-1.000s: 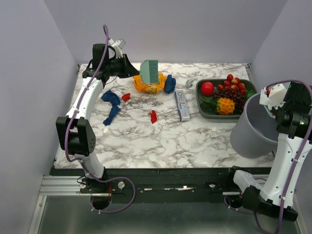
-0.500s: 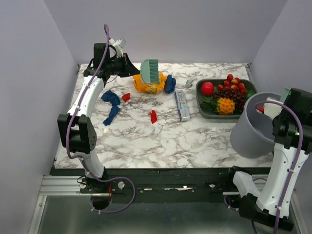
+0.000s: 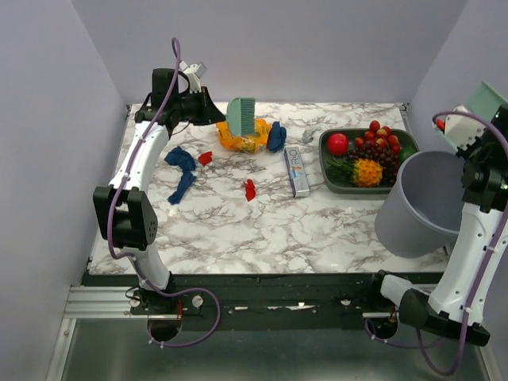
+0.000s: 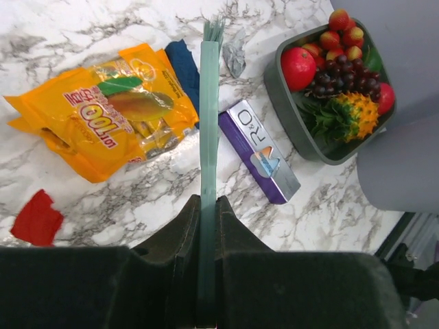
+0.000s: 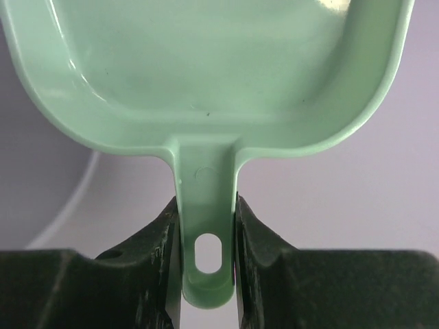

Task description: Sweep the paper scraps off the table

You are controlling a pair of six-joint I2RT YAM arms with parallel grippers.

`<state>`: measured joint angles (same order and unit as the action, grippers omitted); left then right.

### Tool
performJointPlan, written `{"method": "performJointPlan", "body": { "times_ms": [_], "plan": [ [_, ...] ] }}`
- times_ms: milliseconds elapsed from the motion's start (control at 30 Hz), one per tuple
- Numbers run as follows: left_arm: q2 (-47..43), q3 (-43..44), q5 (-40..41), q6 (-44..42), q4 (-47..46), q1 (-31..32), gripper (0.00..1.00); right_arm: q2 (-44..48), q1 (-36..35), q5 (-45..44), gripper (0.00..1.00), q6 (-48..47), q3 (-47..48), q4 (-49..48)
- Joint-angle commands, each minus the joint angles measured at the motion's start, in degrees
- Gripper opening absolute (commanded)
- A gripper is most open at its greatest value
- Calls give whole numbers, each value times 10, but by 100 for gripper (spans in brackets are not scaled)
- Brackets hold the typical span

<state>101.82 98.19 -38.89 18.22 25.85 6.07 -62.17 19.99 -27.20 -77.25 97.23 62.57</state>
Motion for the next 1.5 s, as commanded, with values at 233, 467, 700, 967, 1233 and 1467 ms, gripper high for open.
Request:
{"method": "performJointPlan", "body": {
  "times_ms": [233, 467, 700, 967, 1233, 1467],
  "plan": [
    [25, 146, 49, -141, 160, 19, 0, -172, -32, 421, 1, 419, 266, 84],
    [150, 318, 23, -137, 181, 74, 0, -102, -247, 459, 1, 510, 40, -16],
    [255, 362, 33, -34, 33, 124, 0, -86, -299, 524, 1, 592, -113, -36],
    [348, 366, 49, 86, -144, 160, 0, -24, -333, 575, 1, 578, -332, 7],
    [438, 405, 97, 139, -206, 194, 0, -22, -333, 537, 1, 551, -336, 34],
    [462, 388, 213, 237, -233, 195, 0, -32, -333, 530, 1, 553, -345, 24]
  ]
}}
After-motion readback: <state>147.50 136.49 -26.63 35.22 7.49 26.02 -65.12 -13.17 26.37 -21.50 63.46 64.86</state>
